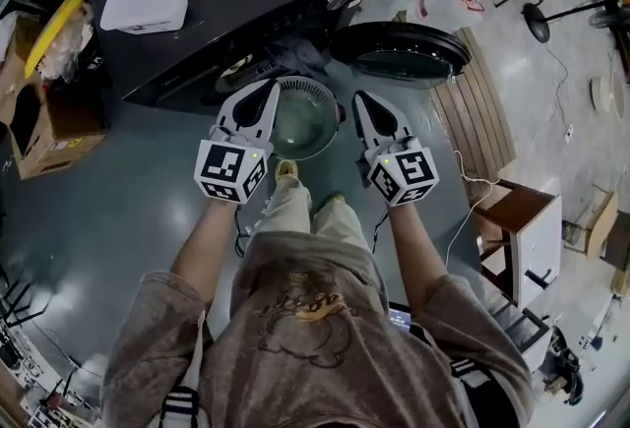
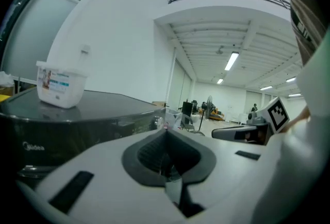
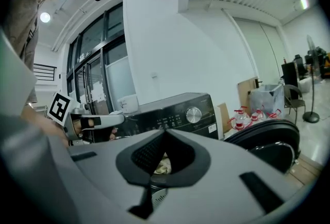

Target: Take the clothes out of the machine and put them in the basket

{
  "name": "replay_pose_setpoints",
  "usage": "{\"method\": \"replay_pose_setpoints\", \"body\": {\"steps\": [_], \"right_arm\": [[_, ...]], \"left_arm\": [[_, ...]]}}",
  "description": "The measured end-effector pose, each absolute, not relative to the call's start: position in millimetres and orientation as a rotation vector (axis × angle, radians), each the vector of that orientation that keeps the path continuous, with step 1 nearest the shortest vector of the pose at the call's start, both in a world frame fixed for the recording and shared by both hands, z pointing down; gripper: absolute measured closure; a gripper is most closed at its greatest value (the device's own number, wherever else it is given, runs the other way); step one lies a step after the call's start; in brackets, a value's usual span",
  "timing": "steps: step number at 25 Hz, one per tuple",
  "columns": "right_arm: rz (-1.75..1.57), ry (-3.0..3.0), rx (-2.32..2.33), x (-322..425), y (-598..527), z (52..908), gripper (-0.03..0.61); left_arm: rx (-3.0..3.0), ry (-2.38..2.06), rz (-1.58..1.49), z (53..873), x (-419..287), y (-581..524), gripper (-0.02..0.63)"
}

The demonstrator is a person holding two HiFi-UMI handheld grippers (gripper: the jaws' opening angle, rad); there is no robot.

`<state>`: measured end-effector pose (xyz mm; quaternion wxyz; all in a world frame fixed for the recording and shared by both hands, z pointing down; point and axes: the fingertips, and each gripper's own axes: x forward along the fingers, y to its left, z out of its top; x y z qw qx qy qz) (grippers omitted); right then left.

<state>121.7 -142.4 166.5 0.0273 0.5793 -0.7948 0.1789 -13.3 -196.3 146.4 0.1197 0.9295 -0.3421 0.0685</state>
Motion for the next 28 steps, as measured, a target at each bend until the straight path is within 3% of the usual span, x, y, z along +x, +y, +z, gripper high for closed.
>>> {"method": "replay_pose_setpoints", "body": {"steps": [17, 28], "right_arm": [[0.506, -2.583, 1.708, 130.7, -207.4, 389.5, 0.584], [0.428, -2.657, 1.653, 129.4, -219.3, 483.3, 0.584]], "left_arm": [[2.703, -1.137, 0.126, 378.9, -11.0, -251.2, 0.607], [2.758, -1.169, 0.046, 459.0, -9.5, -251.9, 0.607]]}}
